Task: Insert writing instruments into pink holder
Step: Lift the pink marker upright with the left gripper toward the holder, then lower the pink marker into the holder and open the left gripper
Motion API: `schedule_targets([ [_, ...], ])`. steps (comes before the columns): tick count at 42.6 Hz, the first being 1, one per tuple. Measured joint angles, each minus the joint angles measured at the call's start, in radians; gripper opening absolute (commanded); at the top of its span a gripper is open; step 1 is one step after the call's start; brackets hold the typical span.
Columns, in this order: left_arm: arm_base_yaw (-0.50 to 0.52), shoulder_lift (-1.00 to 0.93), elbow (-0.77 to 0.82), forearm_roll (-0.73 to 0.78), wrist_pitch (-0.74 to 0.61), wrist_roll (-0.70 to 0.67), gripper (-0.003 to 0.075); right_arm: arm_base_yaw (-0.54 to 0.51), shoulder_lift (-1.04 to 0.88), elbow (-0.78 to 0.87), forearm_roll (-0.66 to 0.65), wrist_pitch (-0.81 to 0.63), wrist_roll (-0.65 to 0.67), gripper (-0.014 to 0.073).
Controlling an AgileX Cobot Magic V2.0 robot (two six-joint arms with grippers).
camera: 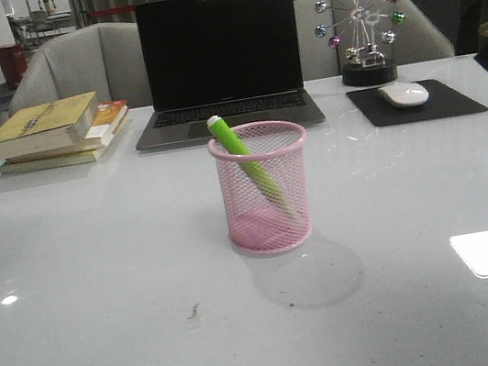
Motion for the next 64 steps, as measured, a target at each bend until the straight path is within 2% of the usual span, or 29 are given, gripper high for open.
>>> schedule_targets([
  [11,-0.189,0.034,0.109,0.0,-0.394,0.0,0.0092,0.0,0.0,0.0,0.0,0.0,0.0,0.0508],
  [19,-0.284,0.194,0.11,0.004,-0.728,0.0,0.0092,0.0,0.0,0.0,0.0,0.0,0.0,0.0508],
  [23,-0.313,0.295,0.084,0.011,-0.826,0.0,0.0092,0.0,0.0,0.0,0.0,0.0,0.0,0.0508],
  [35,-0.326,0.536,-0.061,0.025,-0.872,-0.006,0.0092,0.0,0.0,0.0,0.0,0.0,0.0,0.0508],
  [48,-0.326,0.666,-0.077,0.026,-0.874,-0.009,0.0111,0.0,0.0,0.0,0.0,0.0,0.0,0.0508],
  [51,-0.326,0.685,-0.078,0.026,-0.875,-0.009,0.0155,0.0,0.0,0.0,0.0,0.0,0.0,0.0508],
  [60,-0.326,0.702,-0.082,0.028,-0.875,-0.009,0.0377,0.0,0.0,0.0,0.0,0.0,0.0,0.0508],
  [64,-0.326,0.702,-0.083,0.028,-0.875,-0.009,0.0412,0.0,0.0,0.0,0.0,0.0,0.0,0.0508],
])
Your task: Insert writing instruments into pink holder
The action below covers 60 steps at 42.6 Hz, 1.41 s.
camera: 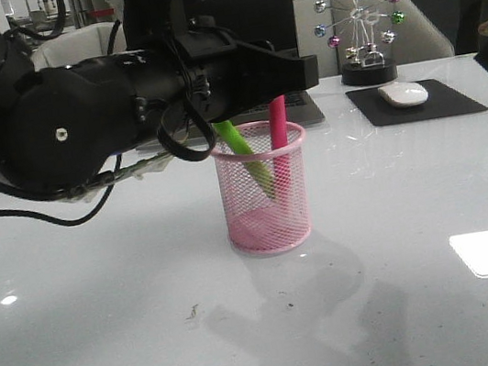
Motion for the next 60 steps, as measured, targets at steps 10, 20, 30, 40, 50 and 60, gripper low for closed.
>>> schedule_targets([
  [10,0.0,-0.071,0.0,0.002,0.145,-0.002,0.0412,0.0,0.0,0.0,0.0,0.0,0.0,0.0508],
  [20,0.011,-0.321,0.0,0.076,0.557,0.002,0.0412,0.0,0.0,0.0,0.0,0.0,0.0,0.0508],
  [30,0.013,-0.607,0.0,0.117,1.103,0.002,0.0397,0.0,0.0,0.0,0.0,0.0,0.0,0.0508],
  [40,0.013,-0.836,0.0,0.119,1.506,0.002,0.0329,0.0,0.0,0.0,0.0,0.0,0.0,0.0508],
  [50,0.013,-1.019,0.076,0.119,1.703,0.002,0.0272,0.0,0.0,0.0,0.0,0.0,0.0,0.0508],
  [60,0.013,-1.183,0.221,0.108,1.702,0.002,0.0235,0.0,0.0,0.0,0.0,0.0,0.0,0.0508],
])
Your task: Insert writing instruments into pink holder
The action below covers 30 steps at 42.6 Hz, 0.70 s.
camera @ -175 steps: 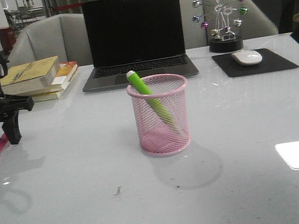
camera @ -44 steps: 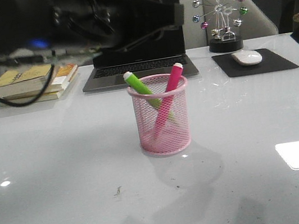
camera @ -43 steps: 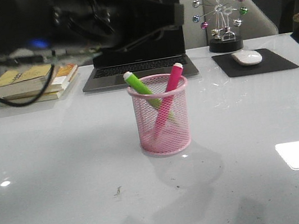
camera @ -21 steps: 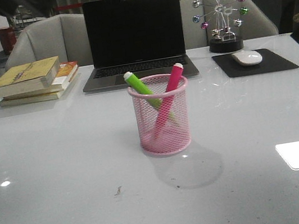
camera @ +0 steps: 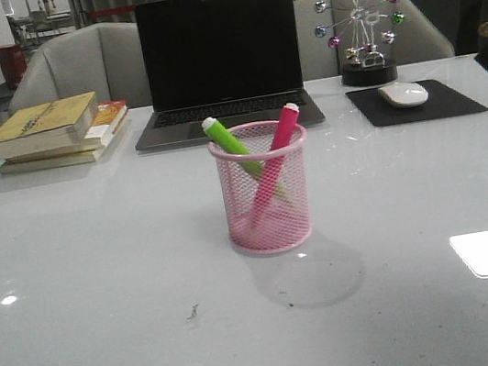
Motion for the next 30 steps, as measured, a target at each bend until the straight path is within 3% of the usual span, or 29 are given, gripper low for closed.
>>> schedule_targets([
  [6,0.0,-0.041,0.022,-0.002,-0.019,0.0,0.0192,0.0,0.0,0.0,0.0,0.0,-0.032,0.0453],
  [14,0.0,-0.043,0.029,-0.002,-0.023,0.0,0.0089,0.0,0.0,0.0,0.0,0.0,-0.082,0.0199],
  [20,0.0,-0.043,0.029,-0.002,-0.023,0.0,0.0092,0.0,0.0,0.0,0.0,0.0,-0.086,0.0052],
  [30,0.0,-0.043,0.029,-0.002,-0.023,0.0,0.0092,0.0,0.0,0.0,0.0,0.0,-0.089,0.0058],
])
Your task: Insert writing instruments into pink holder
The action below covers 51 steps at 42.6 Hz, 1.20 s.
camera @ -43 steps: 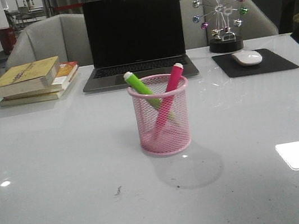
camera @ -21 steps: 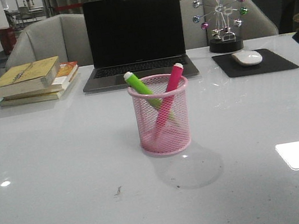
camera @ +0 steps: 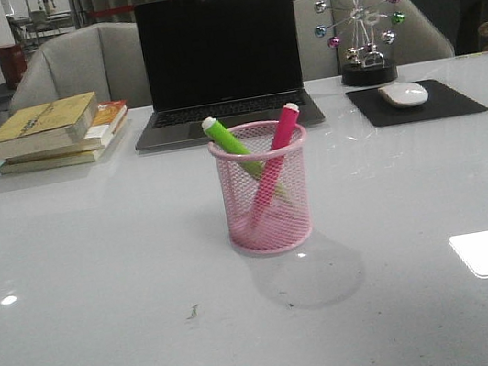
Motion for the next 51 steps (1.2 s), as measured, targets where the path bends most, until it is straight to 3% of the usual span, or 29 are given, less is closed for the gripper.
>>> schedule_targets([
  [17,0.004,-0.012,0.002,-0.002,-0.002,0.002,0.0093,0.0,0.0,0.0,0.0,0.0,0.0,0.0058],
  [24,0.12,-0.083,0.014,-0.012,-0.024,0.002,0.0093,0.0,0.0,0.0,0.0,0.0,0.0,0.0058],
  [29,0.263,-0.195,0.08,-0.046,-0.149,0.016,0.0093,0.0,0.0,0.0,0.0,0.0,0.0,0.0058],
  [40,0.535,-0.49,0.388,-0.067,-0.483,0.042,0.0093,0.0,0.0,0.0,0.0,0.0,0.0,0.0058],
  [51,0.657,-0.668,0.662,-0.083,-0.739,0.042,0.0093,0.0,0.0,0.0,0.0,0.0,0.0,0.0058],
])
